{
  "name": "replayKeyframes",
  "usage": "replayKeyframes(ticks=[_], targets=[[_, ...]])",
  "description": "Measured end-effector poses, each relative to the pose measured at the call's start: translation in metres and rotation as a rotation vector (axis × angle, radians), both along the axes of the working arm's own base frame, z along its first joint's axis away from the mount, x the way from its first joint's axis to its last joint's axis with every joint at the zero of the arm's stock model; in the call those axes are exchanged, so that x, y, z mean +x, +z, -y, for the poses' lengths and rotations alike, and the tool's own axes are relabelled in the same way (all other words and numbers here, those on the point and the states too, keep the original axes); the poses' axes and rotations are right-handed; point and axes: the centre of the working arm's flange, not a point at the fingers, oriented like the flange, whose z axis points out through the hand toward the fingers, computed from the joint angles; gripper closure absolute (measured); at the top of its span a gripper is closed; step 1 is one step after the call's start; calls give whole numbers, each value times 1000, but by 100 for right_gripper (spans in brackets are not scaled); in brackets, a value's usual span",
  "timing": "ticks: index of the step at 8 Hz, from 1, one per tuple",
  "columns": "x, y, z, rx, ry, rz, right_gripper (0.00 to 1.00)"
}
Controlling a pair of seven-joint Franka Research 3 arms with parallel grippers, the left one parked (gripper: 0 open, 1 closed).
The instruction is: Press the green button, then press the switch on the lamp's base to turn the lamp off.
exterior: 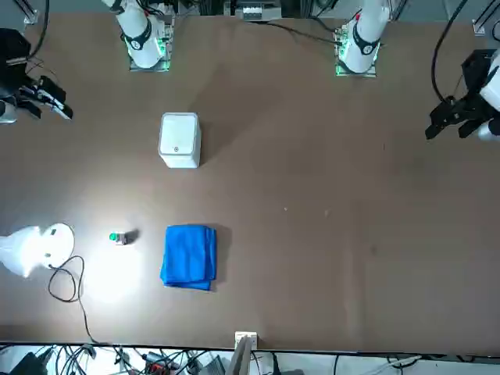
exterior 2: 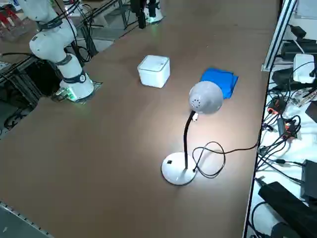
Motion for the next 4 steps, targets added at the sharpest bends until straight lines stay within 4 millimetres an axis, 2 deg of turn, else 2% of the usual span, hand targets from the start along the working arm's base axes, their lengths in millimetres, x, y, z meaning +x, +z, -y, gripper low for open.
replayKeyframes(ticks=[4], targets=[[-3,-2,0,0,0,-25,0]])
